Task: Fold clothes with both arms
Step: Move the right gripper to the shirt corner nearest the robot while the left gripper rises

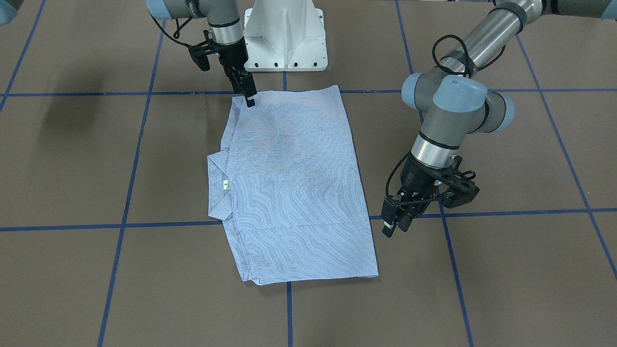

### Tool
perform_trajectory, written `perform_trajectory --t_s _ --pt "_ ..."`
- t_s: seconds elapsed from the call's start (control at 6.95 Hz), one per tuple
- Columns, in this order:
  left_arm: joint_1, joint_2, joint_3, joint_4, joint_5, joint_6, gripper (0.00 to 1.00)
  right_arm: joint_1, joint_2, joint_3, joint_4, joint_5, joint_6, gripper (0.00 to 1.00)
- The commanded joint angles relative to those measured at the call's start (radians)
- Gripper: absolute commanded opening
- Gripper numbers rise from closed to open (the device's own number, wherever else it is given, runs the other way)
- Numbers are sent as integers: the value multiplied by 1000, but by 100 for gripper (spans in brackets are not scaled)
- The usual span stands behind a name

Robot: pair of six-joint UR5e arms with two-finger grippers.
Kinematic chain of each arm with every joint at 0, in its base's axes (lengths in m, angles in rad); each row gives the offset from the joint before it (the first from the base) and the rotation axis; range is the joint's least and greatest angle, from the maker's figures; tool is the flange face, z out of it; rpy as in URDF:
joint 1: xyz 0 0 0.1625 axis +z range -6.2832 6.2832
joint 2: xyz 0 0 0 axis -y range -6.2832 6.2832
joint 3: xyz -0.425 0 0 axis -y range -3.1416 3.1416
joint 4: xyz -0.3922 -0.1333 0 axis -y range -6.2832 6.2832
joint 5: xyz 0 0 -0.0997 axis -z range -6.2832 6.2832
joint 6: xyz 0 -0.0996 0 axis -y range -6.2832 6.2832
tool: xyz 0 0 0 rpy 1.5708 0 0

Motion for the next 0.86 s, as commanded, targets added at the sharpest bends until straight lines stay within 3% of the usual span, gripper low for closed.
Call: perform_trajectory --t_s 0.0,0.72 --pt "1 -1 0 -2 1 -2 58 4 2 -6 0 1 11 96" --pt "-1 6 -6 -2 1 -3 58 0 4 -21 0 7 12 89"
